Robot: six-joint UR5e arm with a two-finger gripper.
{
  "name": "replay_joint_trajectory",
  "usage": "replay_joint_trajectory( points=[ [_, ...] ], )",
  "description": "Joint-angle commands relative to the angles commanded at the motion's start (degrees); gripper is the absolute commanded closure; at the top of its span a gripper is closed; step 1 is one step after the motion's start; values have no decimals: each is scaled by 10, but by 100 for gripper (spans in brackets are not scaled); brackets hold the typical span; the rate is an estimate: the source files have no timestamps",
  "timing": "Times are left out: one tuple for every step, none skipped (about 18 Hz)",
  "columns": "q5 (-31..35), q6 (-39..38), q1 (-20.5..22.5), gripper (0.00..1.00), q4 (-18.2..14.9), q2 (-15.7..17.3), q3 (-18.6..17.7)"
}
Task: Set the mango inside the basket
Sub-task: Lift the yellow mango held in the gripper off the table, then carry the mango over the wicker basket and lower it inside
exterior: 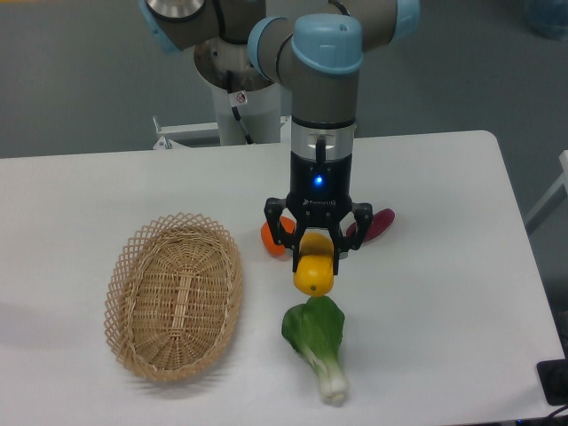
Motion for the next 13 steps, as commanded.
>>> replay_joint_trajectory(
  points=[
    [0, 0, 0, 59, 0, 0, -1],
    [1, 0, 0, 59, 0, 0, -3],
    [1, 0, 0, 59, -1, 1, -4],
    [0, -1, -1, 59, -1, 1, -3],
    [0, -1, -5, 59, -1, 1, -3],
    [1, -1, -9, 59, -1, 1, -4],
    [1, -2, -10, 59, -2, 2, -6],
    [1, -3, -11, 59, -2, 4, -6],
    [1, -3, -11, 59, -3, 7, -6],
    [1, -8, -12, 59, -3, 10, -6],
    [3, -18, -22, 59, -3, 11, -6],
    [4, -30, -30, 59, -4, 12, -10],
    [5, -41, -34, 59, -4, 16, -17]
  ],
)
